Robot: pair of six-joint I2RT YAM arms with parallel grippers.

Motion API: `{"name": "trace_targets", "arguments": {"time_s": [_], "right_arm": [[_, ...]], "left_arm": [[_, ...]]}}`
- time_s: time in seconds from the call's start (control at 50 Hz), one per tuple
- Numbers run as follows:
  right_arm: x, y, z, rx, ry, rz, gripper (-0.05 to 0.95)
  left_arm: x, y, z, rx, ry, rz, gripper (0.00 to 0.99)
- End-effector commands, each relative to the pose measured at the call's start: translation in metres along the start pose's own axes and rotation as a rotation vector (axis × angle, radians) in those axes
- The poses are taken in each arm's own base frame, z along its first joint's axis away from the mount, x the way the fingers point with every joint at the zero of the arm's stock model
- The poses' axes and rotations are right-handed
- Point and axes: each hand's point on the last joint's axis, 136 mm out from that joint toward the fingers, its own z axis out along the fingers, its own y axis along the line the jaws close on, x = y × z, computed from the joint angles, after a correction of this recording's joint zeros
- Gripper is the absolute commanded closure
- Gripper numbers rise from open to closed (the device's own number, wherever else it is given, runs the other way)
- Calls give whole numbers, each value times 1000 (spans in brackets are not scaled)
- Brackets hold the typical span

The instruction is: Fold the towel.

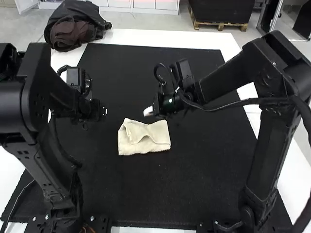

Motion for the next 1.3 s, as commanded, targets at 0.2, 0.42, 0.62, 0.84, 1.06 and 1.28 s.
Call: {"name": "trace_targets", "arguments": {"time_s": [0.2,0.42,0.62,0.84,1.06,1.28], "right_arm": [[24,18,15,-41,50,-61,921],[33,16,29,-51,63,-70,921],[35,10,42,-57,57,-67,921],[42,11,58,-72,73,-74,921],[50,19,73,-114,84,-71,921],[56,22,86,-138,94,-72,921]], "left_arm": [[-29,4,-7,-6,-74,5,28],[-27,4,-7,-4,-68,5,28],[-28,3,-7,-1,-68,8,28],[-29,3,-7,0,-73,8,28],[-30,0,-8,17,-74,9,28],[-30,2,-7,19,-73,4,28]]}}
